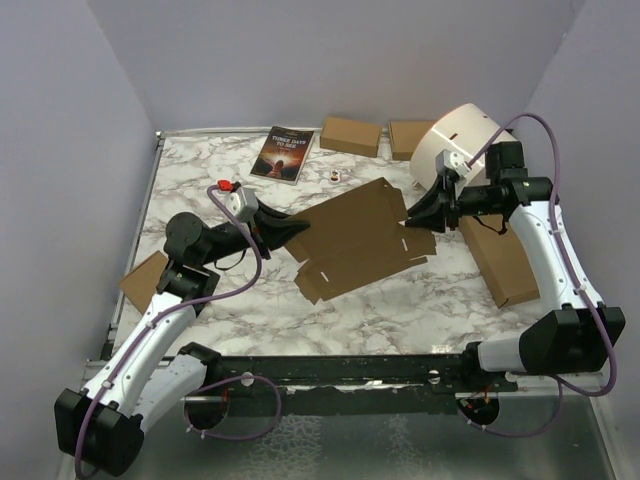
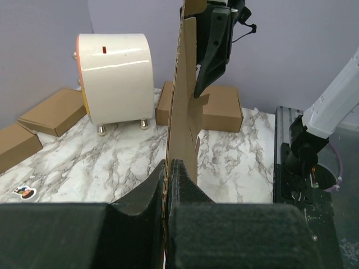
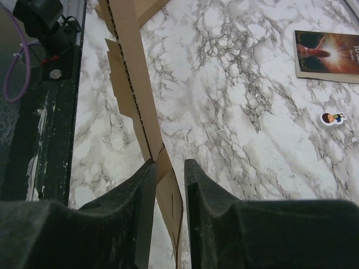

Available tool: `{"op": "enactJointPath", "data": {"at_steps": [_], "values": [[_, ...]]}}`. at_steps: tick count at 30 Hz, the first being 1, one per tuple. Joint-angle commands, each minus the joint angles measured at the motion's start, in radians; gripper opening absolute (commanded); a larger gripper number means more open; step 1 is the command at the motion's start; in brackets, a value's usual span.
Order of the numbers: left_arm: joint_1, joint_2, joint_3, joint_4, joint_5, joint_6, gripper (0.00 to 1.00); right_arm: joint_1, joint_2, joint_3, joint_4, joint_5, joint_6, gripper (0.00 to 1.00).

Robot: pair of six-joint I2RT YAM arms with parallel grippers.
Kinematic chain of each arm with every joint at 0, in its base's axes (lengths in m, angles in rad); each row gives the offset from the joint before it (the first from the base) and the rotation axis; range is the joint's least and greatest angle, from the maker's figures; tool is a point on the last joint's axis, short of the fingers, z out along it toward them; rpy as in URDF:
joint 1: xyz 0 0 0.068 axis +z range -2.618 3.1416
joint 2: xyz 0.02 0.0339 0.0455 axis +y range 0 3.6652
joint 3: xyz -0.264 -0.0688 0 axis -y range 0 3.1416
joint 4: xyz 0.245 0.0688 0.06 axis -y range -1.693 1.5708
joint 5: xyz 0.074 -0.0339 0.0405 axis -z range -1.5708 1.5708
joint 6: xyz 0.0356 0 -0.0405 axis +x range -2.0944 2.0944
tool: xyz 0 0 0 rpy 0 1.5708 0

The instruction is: Fold the paper box

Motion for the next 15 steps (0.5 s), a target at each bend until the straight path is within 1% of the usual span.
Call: {"op": "enactJointPath", "data": {"at_steps": [1, 5, 8, 15], "values": [[-0.001, -0.021, 0.024, 0.048, 0.016, -0.015, 0.0, 0.014, -0.024, -0.013, -0.052, -0.032, -0.063, 0.29], [-0.001, -0.024, 0.02, 0.067, 0.023, -0.03, 0.0, 0.019, -0.024, -0.027, -0.048, -0.025, -0.07, 0.35], [-0.001, -0.021, 0.019, 0.087, 0.037, -0.046, 0.0, 0.022, -0.019, -0.034, -0.036, -0.028, -0.067, 0.36], [-0.001, -0.015, 0.007, 0.147, 0.059, -0.092, 0.0, 0.043, -0.014, -0.042, -0.013, -0.045, -0.058, 0.36]]}}
